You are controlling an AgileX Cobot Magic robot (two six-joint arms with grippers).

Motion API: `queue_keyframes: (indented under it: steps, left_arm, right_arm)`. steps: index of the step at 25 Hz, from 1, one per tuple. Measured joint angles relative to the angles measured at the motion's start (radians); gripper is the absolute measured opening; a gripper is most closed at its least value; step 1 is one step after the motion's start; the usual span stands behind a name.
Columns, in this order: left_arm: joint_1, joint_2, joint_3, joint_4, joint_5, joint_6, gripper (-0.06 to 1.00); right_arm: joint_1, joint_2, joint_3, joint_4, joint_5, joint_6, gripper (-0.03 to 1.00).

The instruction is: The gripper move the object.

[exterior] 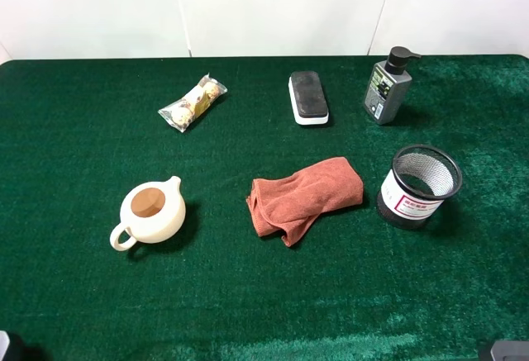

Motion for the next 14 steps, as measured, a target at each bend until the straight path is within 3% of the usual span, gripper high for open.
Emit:
queue_keyframes:
  steps: [14]
  left_arm:
    - [0.000,0.000,0.000,0.000,0.000,0.000,0.89]
  right_arm:
    - [0.000,0.000,0.000,0.000,0.002,0.000,0.70]
